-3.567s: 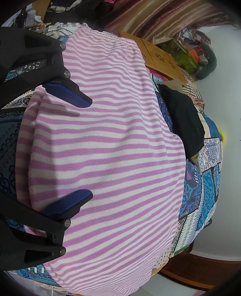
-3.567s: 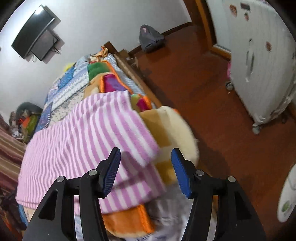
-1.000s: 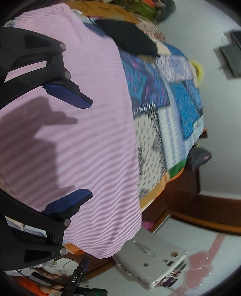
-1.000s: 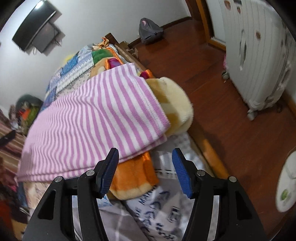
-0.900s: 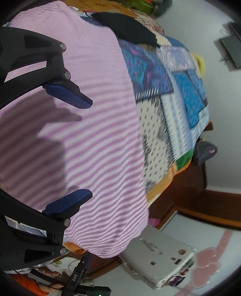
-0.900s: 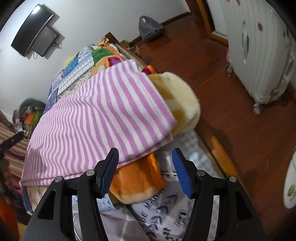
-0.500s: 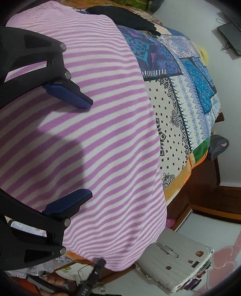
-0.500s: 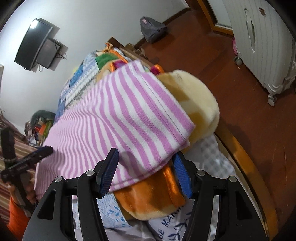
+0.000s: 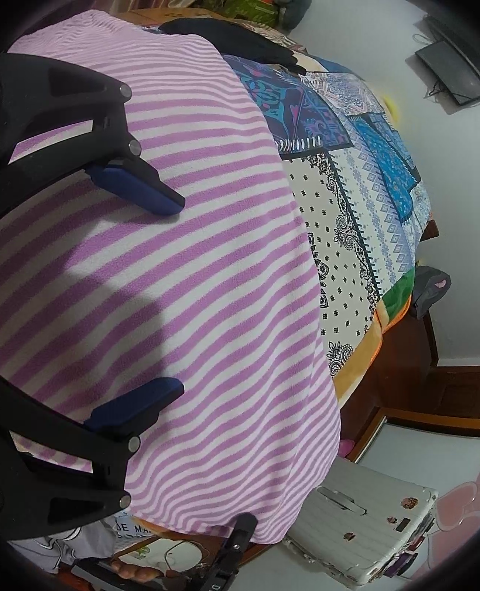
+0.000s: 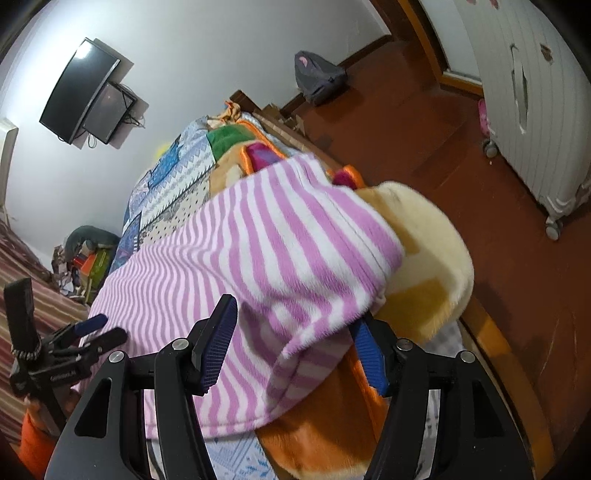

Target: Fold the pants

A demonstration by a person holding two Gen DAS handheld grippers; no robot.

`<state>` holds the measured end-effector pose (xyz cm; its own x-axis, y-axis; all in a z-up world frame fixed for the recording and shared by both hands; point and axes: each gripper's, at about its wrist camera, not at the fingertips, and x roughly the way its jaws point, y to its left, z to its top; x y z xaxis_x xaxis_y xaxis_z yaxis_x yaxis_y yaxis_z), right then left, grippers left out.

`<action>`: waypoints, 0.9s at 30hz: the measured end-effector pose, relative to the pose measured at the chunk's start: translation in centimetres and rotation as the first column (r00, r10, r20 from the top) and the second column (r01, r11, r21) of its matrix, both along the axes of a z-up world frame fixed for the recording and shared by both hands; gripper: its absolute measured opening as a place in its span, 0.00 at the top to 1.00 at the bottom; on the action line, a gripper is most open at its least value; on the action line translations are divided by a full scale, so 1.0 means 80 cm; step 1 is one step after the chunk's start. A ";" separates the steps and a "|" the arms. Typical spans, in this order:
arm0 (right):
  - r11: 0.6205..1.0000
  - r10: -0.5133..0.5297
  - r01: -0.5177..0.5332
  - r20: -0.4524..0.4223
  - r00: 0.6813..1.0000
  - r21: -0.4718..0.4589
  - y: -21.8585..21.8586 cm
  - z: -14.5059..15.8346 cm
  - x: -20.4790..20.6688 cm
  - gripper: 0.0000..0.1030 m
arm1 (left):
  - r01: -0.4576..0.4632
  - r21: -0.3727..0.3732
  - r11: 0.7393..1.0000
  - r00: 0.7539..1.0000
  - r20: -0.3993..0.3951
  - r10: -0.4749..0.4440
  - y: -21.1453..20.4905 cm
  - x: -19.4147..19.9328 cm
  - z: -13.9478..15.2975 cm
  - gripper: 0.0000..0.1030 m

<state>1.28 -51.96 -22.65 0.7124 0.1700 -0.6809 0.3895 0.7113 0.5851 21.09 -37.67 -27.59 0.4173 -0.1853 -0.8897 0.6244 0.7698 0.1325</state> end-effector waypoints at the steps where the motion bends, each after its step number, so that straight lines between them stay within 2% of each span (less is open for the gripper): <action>1: 1.000 -0.001 0.001 0.002 1.000 -0.022 0.000 0.002 0.001 0.56 | 0.001 0.000 1.000 1.000 0.002 -0.001 0.000 0.000 0.000 0.13; 3: 0.999 -0.009 0.009 0.002 1.000 -0.054 -0.001 0.004 0.001 0.69 | 0.001 -0.005 1.000 1.000 0.002 -0.001 0.000 0.000 0.000 0.13; 4: 0.999 -0.012 0.013 0.011 1.000 -0.045 -0.004 0.004 -0.001 0.77 | -0.001 -0.011 1.000 1.000 -0.001 0.001 0.001 0.001 0.001 0.13; 7: 1.000 -0.020 0.021 0.032 0.999 -0.019 -0.012 0.010 -0.006 0.92 | -0.012 -0.038 0.999 1.000 -0.014 0.011 0.006 0.002 0.006 0.13; 12: 0.998 -0.008 0.012 0.070 0.997 -0.063 -0.005 0.039 -0.007 0.94 | -0.034 -0.092 0.995 0.999 -0.034 0.031 0.018 0.004 0.019 0.15; 17: 0.994 0.002 0.009 0.105 0.994 -0.106 0.010 0.068 -0.002 0.94 | -0.041 -0.131 0.991 0.999 -0.011 0.039 0.039 -0.001 0.040 0.15; 20: 0.996 -0.024 0.030 0.067 0.997 -0.085 0.009 0.060 -0.006 0.91 | -0.037 -0.135 0.990 0.999 0.002 0.037 0.049 -0.004 0.049 0.15; 21: 0.996 -0.040 0.044 0.044 0.998 -0.077 0.008 0.054 -0.009 0.84 | -0.036 -0.136 0.990 0.999 0.002 0.037 0.052 -0.005 0.050 0.15; 22: 0.996 -0.060 0.060 0.010 0.998 -0.067 0.006 0.045 -0.015 0.70 | -0.034 -0.136 0.990 0.999 -0.001 0.035 0.054 -0.006 0.050 0.15; 23: 0.995 -0.079 0.077 -0.022 0.997 -0.062 0.004 0.038 -0.021 0.62 | -0.031 -0.137 0.990 1.000 -0.004 0.030 0.056 -0.007 0.051 0.15; 24: 0.995 -0.088 0.086 -0.040 0.995 -0.055 0.004 0.033 -0.027 0.50 | -0.027 -0.136 0.990 1.000 -0.005 0.027 0.056 -0.008 0.051 0.15; 27: 0.995 -0.099 0.099 -0.086 0.991 -0.001 0.003 0.016 -0.051 0.48 | -0.014 -0.128 0.992 1.000 0.005 0.015 0.054 -0.012 0.050 0.15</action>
